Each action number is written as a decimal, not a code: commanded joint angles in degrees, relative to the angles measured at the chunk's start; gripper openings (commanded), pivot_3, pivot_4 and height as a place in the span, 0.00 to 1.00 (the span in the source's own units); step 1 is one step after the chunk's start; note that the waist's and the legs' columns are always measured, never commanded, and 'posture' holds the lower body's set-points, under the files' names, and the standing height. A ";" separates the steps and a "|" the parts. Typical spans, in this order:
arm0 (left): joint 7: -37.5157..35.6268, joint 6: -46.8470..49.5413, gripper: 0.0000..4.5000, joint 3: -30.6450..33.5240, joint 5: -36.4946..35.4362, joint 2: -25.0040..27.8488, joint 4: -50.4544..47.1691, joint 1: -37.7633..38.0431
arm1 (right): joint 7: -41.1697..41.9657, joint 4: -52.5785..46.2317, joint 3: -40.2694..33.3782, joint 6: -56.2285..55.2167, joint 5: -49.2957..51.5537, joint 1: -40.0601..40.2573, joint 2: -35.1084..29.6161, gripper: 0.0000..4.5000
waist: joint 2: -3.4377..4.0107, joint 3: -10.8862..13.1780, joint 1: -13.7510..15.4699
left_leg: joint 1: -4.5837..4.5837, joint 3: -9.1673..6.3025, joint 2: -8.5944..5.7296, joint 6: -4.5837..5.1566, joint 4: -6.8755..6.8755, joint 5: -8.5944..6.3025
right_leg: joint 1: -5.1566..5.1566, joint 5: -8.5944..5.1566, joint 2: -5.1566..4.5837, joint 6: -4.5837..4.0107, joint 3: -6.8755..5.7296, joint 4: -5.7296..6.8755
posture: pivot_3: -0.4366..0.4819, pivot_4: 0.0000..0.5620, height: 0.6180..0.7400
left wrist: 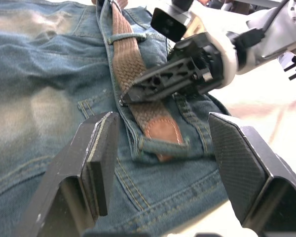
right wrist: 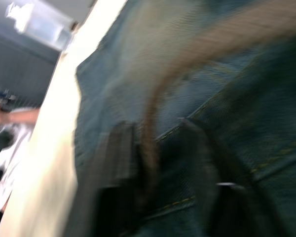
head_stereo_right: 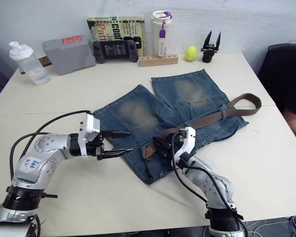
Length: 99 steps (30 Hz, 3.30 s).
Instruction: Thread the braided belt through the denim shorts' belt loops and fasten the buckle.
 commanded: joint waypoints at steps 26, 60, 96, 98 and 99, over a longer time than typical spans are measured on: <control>-1.52 -0.83 0.71 -0.52 0.95 0.77 -0.22 -1.16 | -10.73 -4.35 -7.23 2.51 17.41 1.78 -3.73 0.02 | 0.27 0.17 0.93 | -0.03 0.15 -0.06 0.16 -0.50 0.18 | -0.17 -0.04 0.01 -0.07 0.19 -0.24 | 0.48 0.27 0.64; -6.13 -32.66 0.71 -4.52 16.06 4.75 4.20 2.65 | 12.05 -17.52 0.43 11.78 6.17 -3.44 -29.89 0.86 | 0.46 0.29 0.02 | -0.03 0.15 -0.04 0.07 -0.61 0.09 | -0.18 -0.06 -0.04 -0.10 0.12 -0.37 | 0.48 0.27 0.64; 5.77 -50.87 0.01 -7.85 28.32 0.98 14.54 6.06 | 18.63 -15.18 -7.24 11.83 -5.72 -6.50 -36.58 0.88 | 0.47 0.31 1.30 | -0.04 0.14 -0.05 0.41 -0.53 0.23 | -0.09 -0.02 -0.08 -0.03 0.02 -0.40 | 0.48 0.27 0.64; 5.80 -50.81 0.01 -7.69 27.74 0.80 14.29 6.31 | 18.95 -15.38 -7.16 11.93 -6.64 -6.26 -37.58 0.88 | 0.46 0.31 1.30 | -0.04 0.13 -0.05 0.41 -0.53 0.23 | -0.09 -0.02 -0.08 -0.03 0.02 -0.41 | 0.48 0.27 0.64; 5.78 -50.52 0.01 -7.40 27.35 0.85 13.99 6.48 | 19.60 -15.50 -6.92 11.77 -8.32 -5.79 -39.44 0.88 | 0.46 0.31 1.30 | -0.05 0.13 -0.05 0.41 -0.53 0.23 | -0.09 -0.02 -0.08 -0.03 0.02 -0.41 | 0.48 0.27 0.64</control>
